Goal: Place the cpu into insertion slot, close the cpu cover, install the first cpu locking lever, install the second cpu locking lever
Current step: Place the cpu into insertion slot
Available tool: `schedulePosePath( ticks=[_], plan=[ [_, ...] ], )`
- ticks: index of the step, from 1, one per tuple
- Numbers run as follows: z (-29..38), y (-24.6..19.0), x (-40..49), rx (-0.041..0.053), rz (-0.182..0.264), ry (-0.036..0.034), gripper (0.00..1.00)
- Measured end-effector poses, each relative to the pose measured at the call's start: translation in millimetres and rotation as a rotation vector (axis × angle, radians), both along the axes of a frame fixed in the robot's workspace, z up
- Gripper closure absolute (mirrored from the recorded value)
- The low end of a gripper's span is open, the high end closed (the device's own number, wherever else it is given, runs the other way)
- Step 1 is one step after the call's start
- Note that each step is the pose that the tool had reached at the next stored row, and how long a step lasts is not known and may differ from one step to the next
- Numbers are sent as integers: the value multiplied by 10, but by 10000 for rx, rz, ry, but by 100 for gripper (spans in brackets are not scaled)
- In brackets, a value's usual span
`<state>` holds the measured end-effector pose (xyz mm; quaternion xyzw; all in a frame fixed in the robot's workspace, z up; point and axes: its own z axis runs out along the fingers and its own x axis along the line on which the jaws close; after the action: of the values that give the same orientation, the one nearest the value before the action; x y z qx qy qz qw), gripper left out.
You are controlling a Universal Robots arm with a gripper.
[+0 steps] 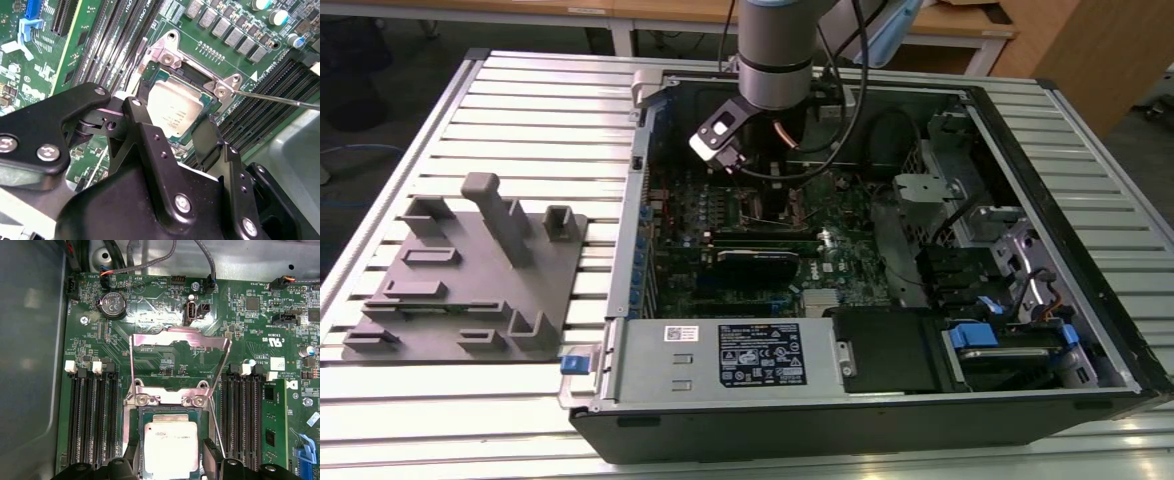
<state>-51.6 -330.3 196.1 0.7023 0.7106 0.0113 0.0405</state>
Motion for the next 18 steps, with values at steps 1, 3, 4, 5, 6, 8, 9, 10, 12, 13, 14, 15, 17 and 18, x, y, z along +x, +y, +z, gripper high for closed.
schedulePosePath(
  ticks=[1,3,4,5,6,8,9,10,12,13,14,15,17,18],
  plan=[
    [-3,-1,-1,-2,1,1,39],
    [-6,-1,-1,-4,0,2,39],
    [-7,0,-1,-1,0,1,39],
    [-7,0,-1,-2,1,1,39],
    [-7,0,-1,-2,0,1,39],
    [-9,0,-1,3,0,0,39],
    [-14,0,-1,6,-3,-2,39],
    [-18,0,-1,5,-7,-1,39],
    [-23,-1,-1,3,-13,1,39],
    [-23,-1,-1,4,-14,1,39],
    [-23,-1,-1,5,-14,1,39],
    [-23,0,-1,5,-14,1,39],
    [-23,0,-1,6,-14,1,39],
    [-23,0,-1,6,-13,1,39]
  ],
)
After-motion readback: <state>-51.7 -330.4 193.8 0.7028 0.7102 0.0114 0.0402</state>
